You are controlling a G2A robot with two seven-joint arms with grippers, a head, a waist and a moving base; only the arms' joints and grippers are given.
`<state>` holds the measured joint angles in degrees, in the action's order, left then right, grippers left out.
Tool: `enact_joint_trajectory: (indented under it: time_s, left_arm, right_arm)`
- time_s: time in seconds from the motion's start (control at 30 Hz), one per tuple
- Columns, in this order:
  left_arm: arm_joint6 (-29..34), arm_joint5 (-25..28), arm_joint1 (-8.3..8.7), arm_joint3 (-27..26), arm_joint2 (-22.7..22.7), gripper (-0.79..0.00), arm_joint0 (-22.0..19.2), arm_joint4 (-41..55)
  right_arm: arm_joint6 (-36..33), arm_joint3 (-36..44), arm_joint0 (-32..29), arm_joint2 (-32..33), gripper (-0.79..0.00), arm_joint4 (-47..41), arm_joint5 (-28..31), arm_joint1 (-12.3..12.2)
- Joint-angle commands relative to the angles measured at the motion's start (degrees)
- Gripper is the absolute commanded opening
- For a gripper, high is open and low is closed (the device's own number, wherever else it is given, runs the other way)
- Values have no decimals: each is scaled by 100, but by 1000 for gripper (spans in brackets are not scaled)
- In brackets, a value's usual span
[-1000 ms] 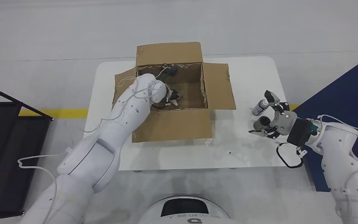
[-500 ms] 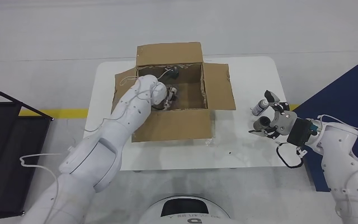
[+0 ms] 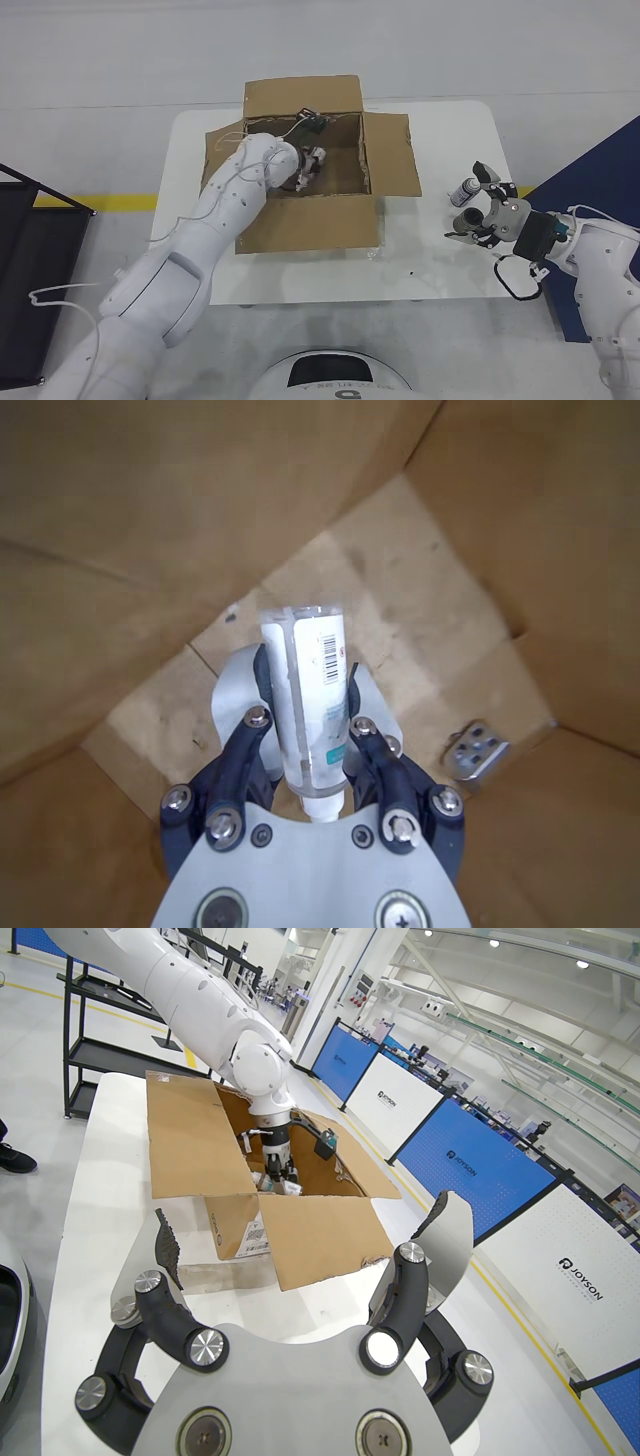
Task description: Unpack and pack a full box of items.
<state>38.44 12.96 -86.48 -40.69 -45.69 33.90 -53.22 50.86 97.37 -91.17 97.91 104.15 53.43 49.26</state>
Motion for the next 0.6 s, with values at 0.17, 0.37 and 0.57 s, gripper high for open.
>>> enact_joint_trajectory:
  time_s: [0.17,0.37,0.57]
  left_arm:
    - [223,749,643,-2015,-1432,-785,1067,368]
    - [1040,1658,1047,-3843,-2911,-785,2332,2026]
    - [1986,2085,1228,-4085,-3509,-785,2640,3659]
  right_arm:
    - [0,0,0,0,0,0,0,0]
    - [0,0,0,0,0,0,0,0]
    - [0,0,0,0,0,0,0,0]
